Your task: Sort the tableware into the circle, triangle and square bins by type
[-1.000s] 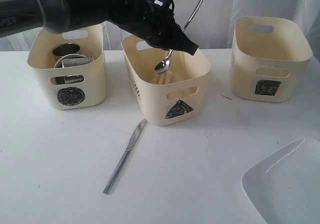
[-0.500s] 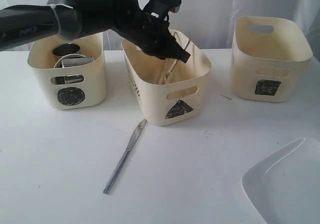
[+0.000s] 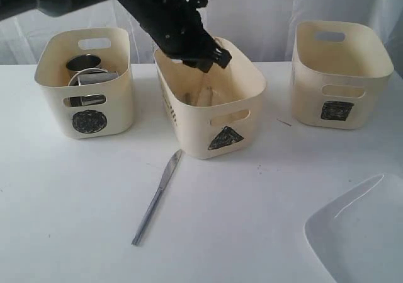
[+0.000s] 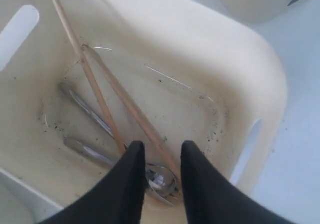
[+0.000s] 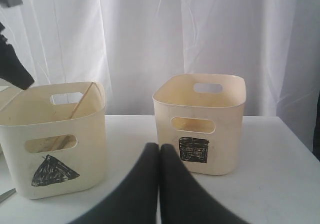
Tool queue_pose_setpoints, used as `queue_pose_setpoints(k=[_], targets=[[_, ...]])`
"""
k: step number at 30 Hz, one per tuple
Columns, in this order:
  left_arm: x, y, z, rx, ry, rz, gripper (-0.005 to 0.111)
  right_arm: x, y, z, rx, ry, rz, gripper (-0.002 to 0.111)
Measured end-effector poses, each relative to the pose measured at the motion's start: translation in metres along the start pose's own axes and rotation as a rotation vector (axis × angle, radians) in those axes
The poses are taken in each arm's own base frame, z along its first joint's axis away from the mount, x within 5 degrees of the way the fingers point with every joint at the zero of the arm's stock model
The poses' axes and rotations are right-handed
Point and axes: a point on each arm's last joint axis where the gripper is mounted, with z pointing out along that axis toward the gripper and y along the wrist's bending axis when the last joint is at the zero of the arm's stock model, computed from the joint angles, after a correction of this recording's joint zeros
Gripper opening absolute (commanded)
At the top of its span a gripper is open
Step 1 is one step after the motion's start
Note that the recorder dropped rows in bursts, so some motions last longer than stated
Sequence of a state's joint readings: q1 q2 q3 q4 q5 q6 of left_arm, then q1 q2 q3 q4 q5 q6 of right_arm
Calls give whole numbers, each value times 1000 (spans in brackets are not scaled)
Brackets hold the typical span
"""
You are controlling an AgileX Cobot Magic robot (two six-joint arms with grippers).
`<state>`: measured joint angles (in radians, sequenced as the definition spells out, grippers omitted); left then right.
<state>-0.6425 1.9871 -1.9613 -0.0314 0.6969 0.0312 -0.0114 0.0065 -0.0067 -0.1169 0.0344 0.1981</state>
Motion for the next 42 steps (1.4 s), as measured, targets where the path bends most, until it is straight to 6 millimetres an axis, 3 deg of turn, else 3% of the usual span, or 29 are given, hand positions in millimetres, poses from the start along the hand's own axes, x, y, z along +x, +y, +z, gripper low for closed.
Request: queue_pose_setpoints(k=[4,8,17,28,42], targets=[[-3,-2,-31,3,-4,5,32,0,0,0,0,0,0,0],[8,-5,-42,16,68,7,32,0,0,0,0,0,0,0],[57,-9,-25,47,291,3,32,0,0,0,0,0,0,0],[118,-16,-8,61,398,-21,32,0,0,0,0,0,0,0],[163,-22,18,84,344,-82,53,0,0,0,0,0,0,0]])
